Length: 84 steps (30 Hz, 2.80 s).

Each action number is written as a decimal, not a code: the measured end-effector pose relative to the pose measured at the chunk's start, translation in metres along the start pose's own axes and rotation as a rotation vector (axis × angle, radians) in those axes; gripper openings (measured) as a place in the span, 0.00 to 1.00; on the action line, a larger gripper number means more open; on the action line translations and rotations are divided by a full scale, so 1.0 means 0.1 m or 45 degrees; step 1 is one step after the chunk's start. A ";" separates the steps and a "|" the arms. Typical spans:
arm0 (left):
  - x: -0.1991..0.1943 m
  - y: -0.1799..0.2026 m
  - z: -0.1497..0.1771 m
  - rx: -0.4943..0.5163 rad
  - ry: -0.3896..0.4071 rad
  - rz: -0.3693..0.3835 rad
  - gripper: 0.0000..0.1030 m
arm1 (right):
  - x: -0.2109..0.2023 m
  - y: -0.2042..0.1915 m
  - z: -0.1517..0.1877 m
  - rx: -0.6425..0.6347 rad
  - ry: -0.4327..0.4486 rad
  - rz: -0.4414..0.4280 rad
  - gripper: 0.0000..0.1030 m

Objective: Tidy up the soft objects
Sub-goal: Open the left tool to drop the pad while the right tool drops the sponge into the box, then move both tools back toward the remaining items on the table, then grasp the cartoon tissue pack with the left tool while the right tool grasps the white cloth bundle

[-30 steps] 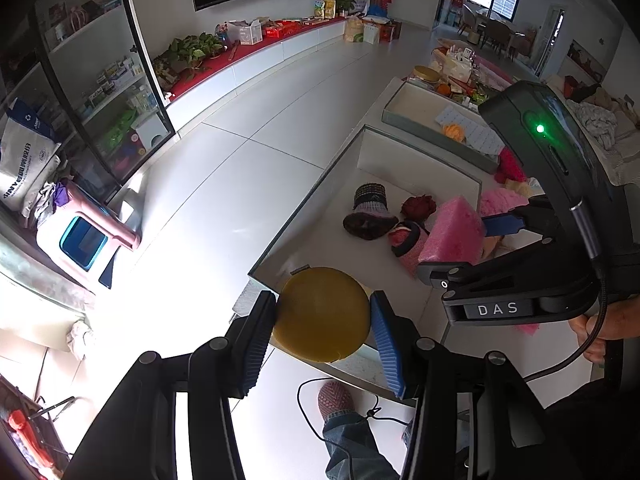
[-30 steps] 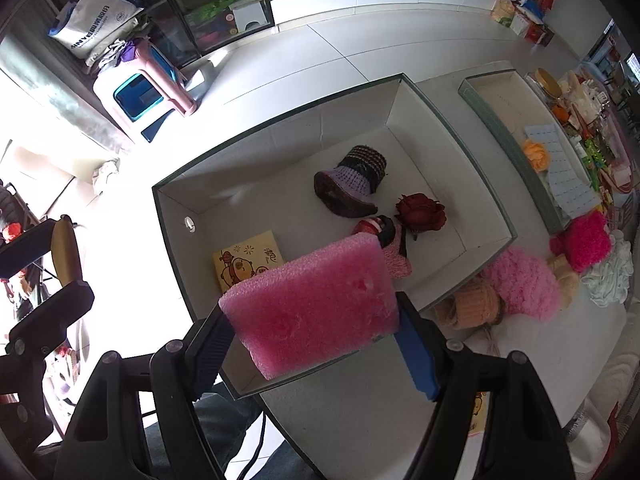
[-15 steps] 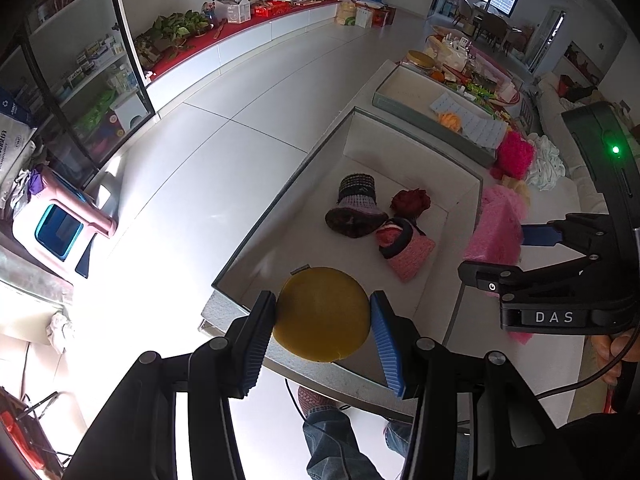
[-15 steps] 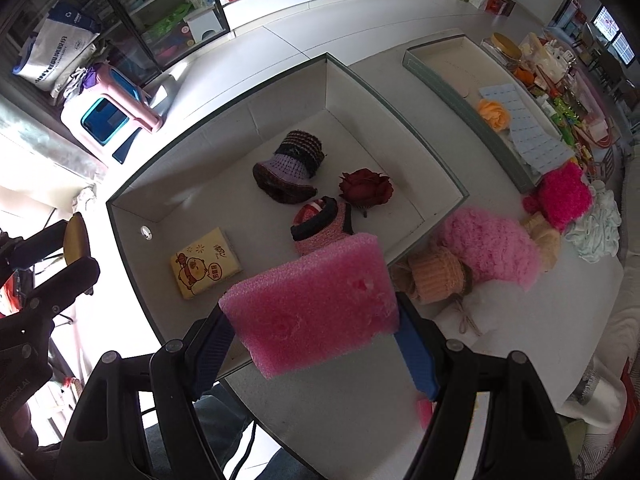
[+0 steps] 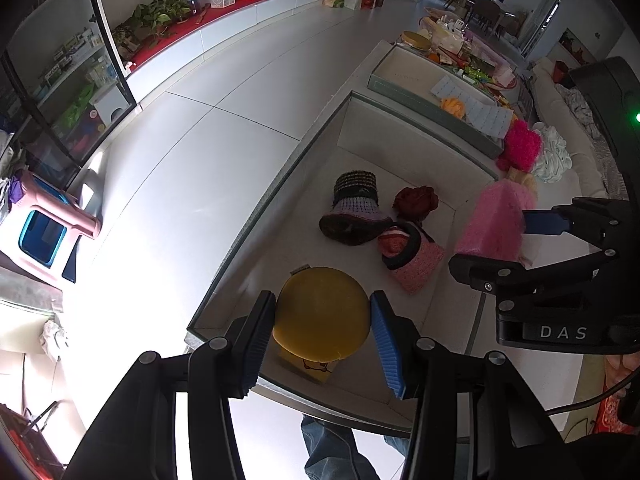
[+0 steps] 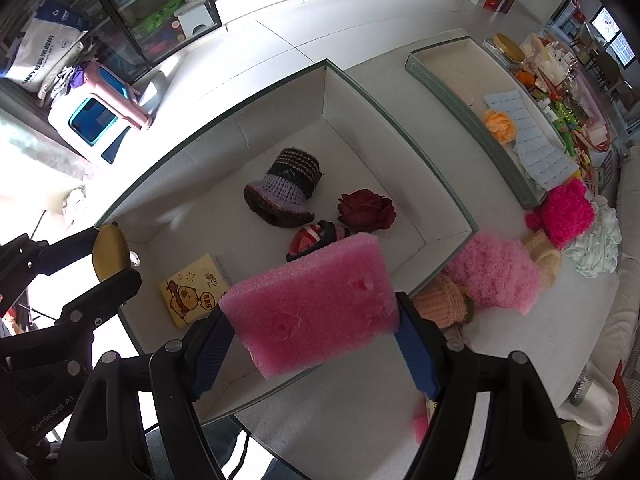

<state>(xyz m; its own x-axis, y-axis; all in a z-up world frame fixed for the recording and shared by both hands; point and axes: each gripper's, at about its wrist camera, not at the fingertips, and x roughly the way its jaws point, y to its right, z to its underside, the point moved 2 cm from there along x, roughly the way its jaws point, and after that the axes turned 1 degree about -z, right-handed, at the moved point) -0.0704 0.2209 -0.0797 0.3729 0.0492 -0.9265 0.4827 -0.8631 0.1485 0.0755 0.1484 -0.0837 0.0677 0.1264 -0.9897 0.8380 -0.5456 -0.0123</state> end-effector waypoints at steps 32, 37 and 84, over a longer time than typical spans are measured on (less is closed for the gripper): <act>0.10 1.40 0.10 0.442 -0.111 0.156 1.00 | 0.36 1.82 1.84 0.986 -0.214 -0.071 1.00; 0.17 1.78 0.34 0.575 -0.192 0.155 1.00 | 0.49 2.03 1.79 0.969 -0.204 -0.083 1.00; 1.57 2.69 0.36 -0.274 -0.584 -0.017 0.54 | 0.02 3.27 3.42 1.018 -0.063 -0.284 0.44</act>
<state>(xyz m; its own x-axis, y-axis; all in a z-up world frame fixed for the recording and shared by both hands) 0.0898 -0.0218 -0.1976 0.0029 -0.2081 -0.9781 0.6553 -0.7384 0.1591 0.1645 -0.3135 -0.1383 -0.0936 0.2748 -0.9569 0.1899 -0.9386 -0.2881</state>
